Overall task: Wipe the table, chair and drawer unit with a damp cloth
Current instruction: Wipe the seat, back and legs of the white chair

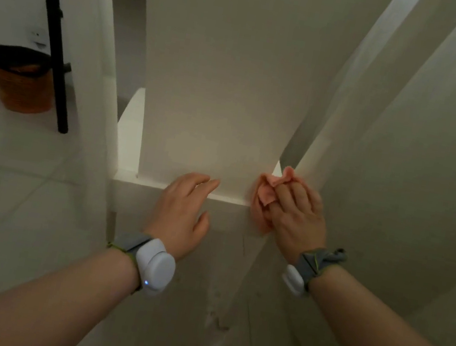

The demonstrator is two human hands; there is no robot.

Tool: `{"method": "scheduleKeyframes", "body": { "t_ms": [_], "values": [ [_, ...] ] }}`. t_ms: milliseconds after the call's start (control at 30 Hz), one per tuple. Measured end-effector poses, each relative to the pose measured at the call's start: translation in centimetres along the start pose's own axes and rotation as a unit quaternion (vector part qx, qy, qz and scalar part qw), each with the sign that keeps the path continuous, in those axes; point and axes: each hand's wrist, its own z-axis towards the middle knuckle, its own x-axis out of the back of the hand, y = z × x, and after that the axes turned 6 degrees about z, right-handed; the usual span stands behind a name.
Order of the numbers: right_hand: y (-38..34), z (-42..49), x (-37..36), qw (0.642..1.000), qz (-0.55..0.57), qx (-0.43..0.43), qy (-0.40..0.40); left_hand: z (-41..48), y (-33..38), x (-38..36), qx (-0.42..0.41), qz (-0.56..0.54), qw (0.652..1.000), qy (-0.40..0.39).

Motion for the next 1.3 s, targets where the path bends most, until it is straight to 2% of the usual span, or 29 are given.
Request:
{"method": "scheduleKeyframes", "body": {
  "t_ms": [267, 433, 667, 733, 867, 1033, 1200, 1300],
  "values": [
    [5.5, 5.7, 7.8, 0.98, -0.041, 0.017, 0.195, 4.9, 2.5, 4.4, -0.039, 0.005, 0.997, 0.073],
    [10.3, 8.5, 10.4, 0.983, -0.051, 0.022, 0.172, 8.2, 3.4, 8.5, -0.045, 0.023, 0.989, 0.138],
    [13.7, 12.7, 14.2, 0.968, 0.002, -0.064, 0.242, 11.2, 3.7, 14.4, -0.067, 0.092, 0.964, 0.24],
    [14.2, 14.4, 16.1, 0.956, 0.037, -0.101, 0.272, 11.7, 3.5, 16.2, -0.071, 0.112, 0.957, 0.257],
    [15.2, 17.4, 20.3, 0.941, 0.111, -0.164, 0.275, 12.4, 3.0, 19.1, -0.049, 0.138, 0.951, 0.272],
    [14.6, 21.2, 24.4, 0.929, 0.152, -0.16, 0.297, 12.4, 1.5, 22.0, -0.011, 0.161, 0.943, 0.291],
    [10.7, 25.2, 27.9, 0.928, 0.173, -0.137, 0.299, 12.0, 0.4, 22.8, -0.011, 0.082, 0.945, 0.315],
    [5.4, 28.4, 29.0, 0.935, 0.176, -0.082, 0.297, 11.3, -0.4, 23.0, 0.005, 0.005, 0.949, 0.315]
  ]
}}
